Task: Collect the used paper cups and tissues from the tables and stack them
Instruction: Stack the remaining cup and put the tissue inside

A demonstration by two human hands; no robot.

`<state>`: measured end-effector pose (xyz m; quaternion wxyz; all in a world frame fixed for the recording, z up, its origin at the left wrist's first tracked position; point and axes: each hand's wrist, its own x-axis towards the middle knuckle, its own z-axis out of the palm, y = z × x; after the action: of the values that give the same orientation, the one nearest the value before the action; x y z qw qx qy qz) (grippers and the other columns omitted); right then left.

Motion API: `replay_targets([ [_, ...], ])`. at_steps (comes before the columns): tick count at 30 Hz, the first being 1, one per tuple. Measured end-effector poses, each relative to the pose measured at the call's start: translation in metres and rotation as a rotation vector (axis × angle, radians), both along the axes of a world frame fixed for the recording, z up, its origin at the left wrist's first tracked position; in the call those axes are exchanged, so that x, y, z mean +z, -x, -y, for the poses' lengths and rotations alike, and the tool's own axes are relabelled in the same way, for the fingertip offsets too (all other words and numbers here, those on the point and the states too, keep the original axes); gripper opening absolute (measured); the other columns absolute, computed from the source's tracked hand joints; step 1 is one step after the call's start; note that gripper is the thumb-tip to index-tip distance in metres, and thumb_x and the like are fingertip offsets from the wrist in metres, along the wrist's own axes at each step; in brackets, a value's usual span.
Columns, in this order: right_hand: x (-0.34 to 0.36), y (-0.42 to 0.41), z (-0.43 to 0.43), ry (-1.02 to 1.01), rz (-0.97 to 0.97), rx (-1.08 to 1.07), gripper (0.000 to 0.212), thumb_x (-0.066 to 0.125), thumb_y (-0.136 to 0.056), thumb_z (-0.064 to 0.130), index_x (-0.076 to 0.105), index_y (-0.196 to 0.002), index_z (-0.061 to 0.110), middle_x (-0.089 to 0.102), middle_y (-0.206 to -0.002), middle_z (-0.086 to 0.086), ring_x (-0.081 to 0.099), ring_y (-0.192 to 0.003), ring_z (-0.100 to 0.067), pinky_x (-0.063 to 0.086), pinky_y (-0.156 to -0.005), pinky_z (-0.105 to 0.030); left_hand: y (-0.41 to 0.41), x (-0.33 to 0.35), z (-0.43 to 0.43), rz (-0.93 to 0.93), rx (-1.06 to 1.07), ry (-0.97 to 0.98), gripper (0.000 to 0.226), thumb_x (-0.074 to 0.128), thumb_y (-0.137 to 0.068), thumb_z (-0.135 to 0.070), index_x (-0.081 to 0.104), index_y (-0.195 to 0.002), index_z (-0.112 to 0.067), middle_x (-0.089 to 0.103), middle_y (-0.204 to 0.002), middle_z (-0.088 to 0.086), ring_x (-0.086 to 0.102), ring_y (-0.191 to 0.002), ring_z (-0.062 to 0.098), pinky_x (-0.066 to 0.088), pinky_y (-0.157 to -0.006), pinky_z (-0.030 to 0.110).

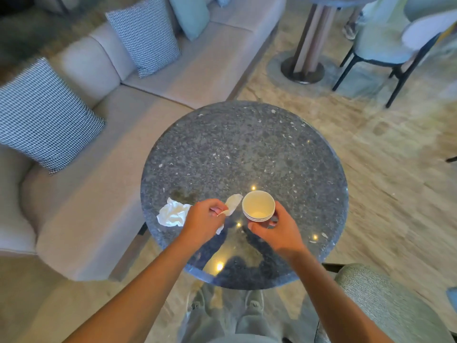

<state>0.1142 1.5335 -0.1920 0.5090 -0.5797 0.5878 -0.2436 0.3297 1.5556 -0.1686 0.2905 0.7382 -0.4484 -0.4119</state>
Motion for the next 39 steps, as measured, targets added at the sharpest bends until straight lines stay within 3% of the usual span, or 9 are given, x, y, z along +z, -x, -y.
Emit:
replay_targets([
  [5, 0.028, -0.028, 0.013, 0.085, 0.013, 0.039, 0.064, 0.091, -0.076, 0.028, 0.051, -0.125, 0.029, 0.067, -0.119, 0.017, 0.067, -0.108, -0.002, 0.056, -0.092, -0.03, -0.018, 0.074, 0.008, -0.138, 0.096, 0.126, 0.014, 0.076, -0.083, -0.01, 0.072, -0.083, -0.024, 0.069, -0.08, -0.004, 0.061, -0.068, 0.004, 0.048, -0.061, 0.01],
  [9, 0.052, -0.047, 0.021, 0.122, -0.003, 0.113, 0.058, 0.091, -0.077, 0.023, 0.051, -0.119, 0.027, 0.066, -0.111, 0.02, 0.061, -0.095, 0.018, 0.049, -0.076, -0.008, -0.03, 0.113, 0.012, -0.183, 0.164, 0.225, 0.011, 0.075, -0.083, -0.013, 0.074, -0.088, -0.022, 0.071, -0.081, -0.007, 0.065, -0.071, 0.003, 0.052, -0.065, 0.018],
  [12, 0.065, -0.058, 0.022, 0.154, -0.025, 0.17, 0.057, 0.093, -0.074, 0.027, 0.053, -0.113, 0.032, 0.069, -0.107, 0.019, 0.062, -0.093, 0.018, 0.048, -0.077, -0.013, -0.031, 0.13, 0.015, -0.169, 0.15, 0.307, 0.01, 0.076, -0.082, -0.009, 0.074, -0.088, -0.016, 0.071, -0.08, -0.004, 0.062, -0.067, 0.0, 0.049, -0.064, 0.013],
  [15, 0.072, -0.07, 0.019, 0.192, -0.035, 0.216, 0.06, 0.094, -0.068, 0.035, 0.055, -0.114, 0.036, 0.072, -0.109, 0.018, 0.066, -0.098, 0.008, 0.053, -0.084, -0.019, -0.03, 0.129, 0.014, -0.06, 0.062, 0.38, 0.007, 0.078, -0.081, -0.012, 0.074, -0.085, -0.015, 0.07, -0.081, -0.008, 0.059, -0.068, -0.004, 0.045, -0.068, 0.012],
  [17, 0.077, -0.077, 0.017, 0.215, -0.024, 0.229, 0.061, 0.093, -0.068, 0.034, 0.056, -0.116, 0.032, 0.074, -0.109, 0.015, 0.068, -0.1, 0.003, 0.054, -0.087, -0.021, -0.031, 0.119, 0.013, 0.076, 0.016, 0.385, 0.008, 0.08, -0.078, -0.023, 0.072, -0.081, -0.024, 0.066, -0.085, -0.011, 0.058, -0.081, -0.001, 0.043, -0.075, 0.016],
  [20, 0.083, -0.083, 0.014, 0.224, 0.002, 0.216, 0.057, 0.093, -0.072, 0.028, 0.058, -0.117, 0.027, 0.075, -0.107, 0.012, 0.069, -0.096, 0.004, 0.051, -0.082, -0.015, -0.035, 0.11, 0.008, 0.262, -0.063, 0.364, 0.012, 0.079, -0.076, -0.038, 0.068, -0.075, -0.035, 0.054, -0.1, -0.015, 0.048, -0.106, 0.008, 0.04, -0.09, 0.027],
  [25, 0.085, -0.09, 0.009, 0.228, 0.008, 0.202, 0.056, 0.092, -0.072, 0.022, 0.057, -0.116, 0.027, 0.074, -0.108, 0.015, 0.068, -0.096, 0.005, 0.051, -0.08, -0.013, -0.043, 0.11, 0.001, 0.285, -0.116, 0.303, 0.013, 0.076, -0.078, -0.043, 0.074, -0.078, -0.031, 0.047, -0.139, -0.015, 0.035, -0.13, 0.006, 0.033, -0.102, 0.028],
  [30, 0.086, -0.099, 0.003, 0.243, 0.008, 0.206, 0.057, 0.093, -0.072, 0.024, 0.057, -0.116, 0.028, 0.074, -0.108, 0.017, 0.07, -0.098, 0.002, 0.055, -0.086, -0.019, -0.053, 0.102, -0.002, 0.262, -0.203, 0.198, 0.022, 0.065, -0.087, -0.047, 0.077, -0.093, -0.03, 0.046, -0.142, -0.013, 0.037, -0.13, 0.009, 0.033, -0.097, 0.028],
  [39, 0.083, -0.112, -0.005, 0.203, 0.016, 0.21, 0.073, 0.087, -0.059, 0.058, 0.056, -0.12, 0.033, 0.071, -0.116, 0.018, 0.068, -0.105, 0.001, 0.056, -0.089, -0.025, -0.087, 0.1, -0.025, 0.198, -0.102, 0.43, 0.017, 0.059, -0.078, -0.05, 0.057, -0.086, -0.034, 0.045, -0.132, -0.025, 0.044, -0.126, 0.001, 0.042, -0.102, 0.037],
])
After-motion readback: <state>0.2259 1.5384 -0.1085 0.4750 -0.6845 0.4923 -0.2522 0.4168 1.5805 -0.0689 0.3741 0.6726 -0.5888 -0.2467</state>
